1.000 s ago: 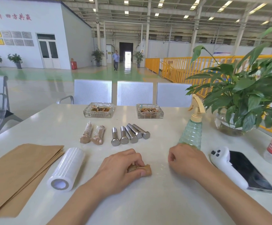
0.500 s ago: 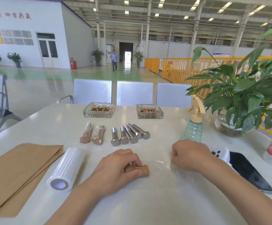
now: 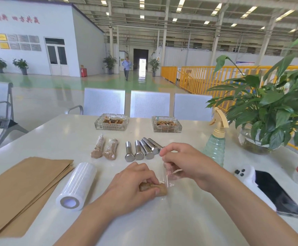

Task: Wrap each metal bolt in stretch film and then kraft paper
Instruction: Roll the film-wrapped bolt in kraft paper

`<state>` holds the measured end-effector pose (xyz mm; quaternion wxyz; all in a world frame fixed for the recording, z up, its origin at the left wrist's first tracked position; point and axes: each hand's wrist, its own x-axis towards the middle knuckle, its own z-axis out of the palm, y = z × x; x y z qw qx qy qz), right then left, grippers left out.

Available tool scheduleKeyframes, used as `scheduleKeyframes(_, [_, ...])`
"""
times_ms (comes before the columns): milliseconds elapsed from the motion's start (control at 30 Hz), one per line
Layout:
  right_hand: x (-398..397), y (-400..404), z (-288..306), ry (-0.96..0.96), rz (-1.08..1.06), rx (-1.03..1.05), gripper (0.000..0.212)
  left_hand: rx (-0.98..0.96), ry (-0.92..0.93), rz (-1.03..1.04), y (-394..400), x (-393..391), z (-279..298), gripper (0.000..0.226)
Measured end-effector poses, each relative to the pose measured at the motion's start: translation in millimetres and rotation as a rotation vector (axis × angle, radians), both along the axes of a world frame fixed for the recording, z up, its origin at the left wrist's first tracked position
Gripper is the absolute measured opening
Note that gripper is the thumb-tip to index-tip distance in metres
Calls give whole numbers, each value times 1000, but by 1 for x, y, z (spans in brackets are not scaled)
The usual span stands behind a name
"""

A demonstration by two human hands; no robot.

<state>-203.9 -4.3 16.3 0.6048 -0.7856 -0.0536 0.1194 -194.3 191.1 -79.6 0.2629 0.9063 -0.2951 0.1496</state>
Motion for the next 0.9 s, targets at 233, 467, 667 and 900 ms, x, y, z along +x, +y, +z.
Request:
scheduleKeyframes(233, [5, 29, -16, 8, 60, 100, 21, -133, 9, 41, -2, -4, 7, 21])
scheduleKeyframes(467, [11, 26, -30, 96, 16, 337, 20, -435, 212, 81, 12, -15, 24, 18])
scheduleKeyframes(667, [14, 23, -37, 91, 35, 376, 21, -434, 166, 260, 26, -31, 32, 33])
scheduleKeyframes(900, [15, 24, -36, 75, 60, 302, 22, -265, 62, 326, 33, -49, 9, 25])
